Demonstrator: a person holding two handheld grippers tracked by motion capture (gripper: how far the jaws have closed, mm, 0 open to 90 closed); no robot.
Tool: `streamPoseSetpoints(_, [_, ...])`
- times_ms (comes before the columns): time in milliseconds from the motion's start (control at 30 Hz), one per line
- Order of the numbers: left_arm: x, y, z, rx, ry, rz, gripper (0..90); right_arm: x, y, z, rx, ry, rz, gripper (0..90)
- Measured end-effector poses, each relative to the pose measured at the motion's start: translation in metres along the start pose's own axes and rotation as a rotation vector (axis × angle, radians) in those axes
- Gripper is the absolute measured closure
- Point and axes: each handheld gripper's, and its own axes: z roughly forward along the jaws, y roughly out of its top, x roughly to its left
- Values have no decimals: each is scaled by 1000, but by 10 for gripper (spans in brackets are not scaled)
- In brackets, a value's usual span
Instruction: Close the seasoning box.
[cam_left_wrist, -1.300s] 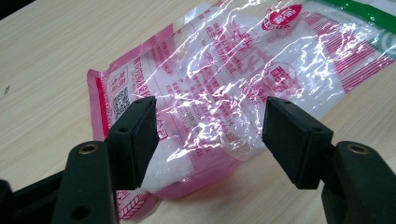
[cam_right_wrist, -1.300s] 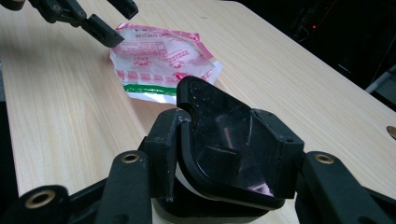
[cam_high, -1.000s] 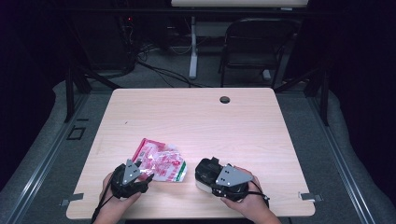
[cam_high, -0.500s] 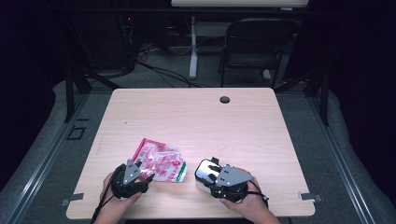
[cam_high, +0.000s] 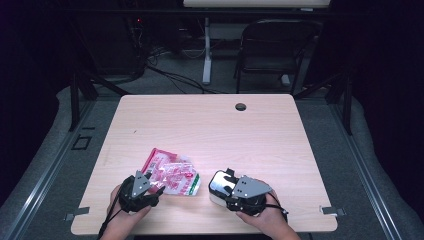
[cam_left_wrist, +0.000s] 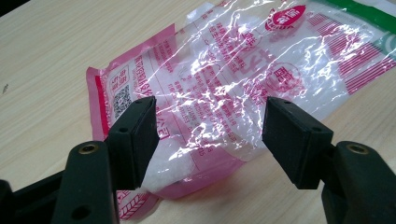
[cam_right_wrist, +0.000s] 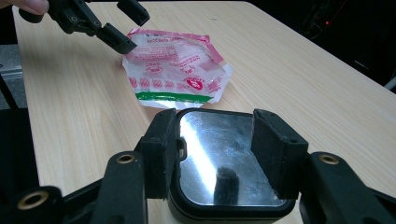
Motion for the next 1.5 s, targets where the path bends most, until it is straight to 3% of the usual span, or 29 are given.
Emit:
streamPoseSetpoints(600, [2,-1,0,-1,4,-10,356,-10,-2,-4,-14,-22,62,483])
streamPoseSetpoints(933, [4,-2,0,0,9,-12,356,-23,-7,-8,-38,-36,156,463])
streamPoseSetpoints(1500, [7,-3,0,0,16,-19,356,-49,-21,-18,-25,-170,262,448])
